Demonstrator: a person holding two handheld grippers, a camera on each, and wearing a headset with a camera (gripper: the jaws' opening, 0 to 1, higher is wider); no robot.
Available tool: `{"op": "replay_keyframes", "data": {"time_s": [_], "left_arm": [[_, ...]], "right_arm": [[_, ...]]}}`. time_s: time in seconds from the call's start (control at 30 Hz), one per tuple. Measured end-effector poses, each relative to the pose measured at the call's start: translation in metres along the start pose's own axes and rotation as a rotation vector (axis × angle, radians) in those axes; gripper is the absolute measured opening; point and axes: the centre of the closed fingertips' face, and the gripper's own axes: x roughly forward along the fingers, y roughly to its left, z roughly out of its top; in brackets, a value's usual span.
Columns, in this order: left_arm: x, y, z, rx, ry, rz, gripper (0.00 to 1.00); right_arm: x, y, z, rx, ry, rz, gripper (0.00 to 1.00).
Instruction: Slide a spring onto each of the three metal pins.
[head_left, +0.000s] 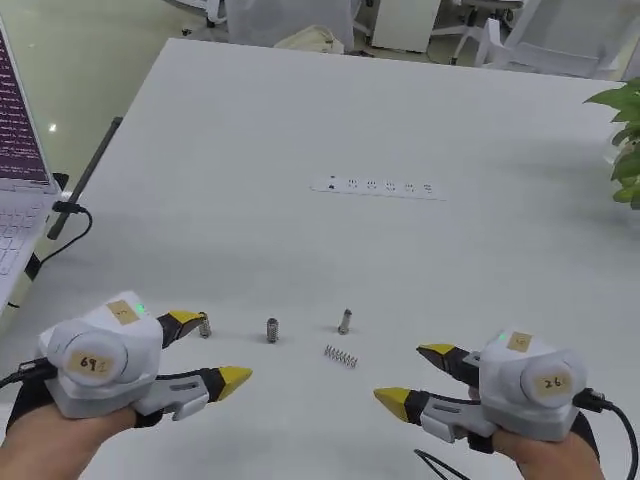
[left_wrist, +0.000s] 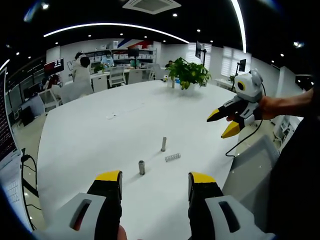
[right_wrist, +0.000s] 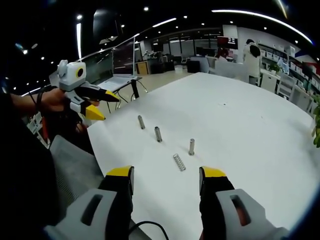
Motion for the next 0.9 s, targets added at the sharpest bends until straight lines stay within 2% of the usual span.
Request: {"op": "replay_keyframes", "data": {"time_s": [0.43, 0.63, 0.9], "left_arm": [[0.034, -0.024, 0.006, 0.051, 0.032, -0.088, 0.47], [0.049, -0.036, 0.009, 0.052, 0.039, -0.123, 0.47], [0.068, -0.047, 0.008, 0.082, 0.065, -0.169, 0.46]], "right_arm": [[-0.004, 0.002, -0.004, 0.010, 0.002, 0.022, 0.52], [-0.004, 0.003, -0.007, 0.012, 0.009, 0.030, 0.52], [-0.006, 0.004, -0.008, 0.018, 0.006, 0.038, 0.52]]}}
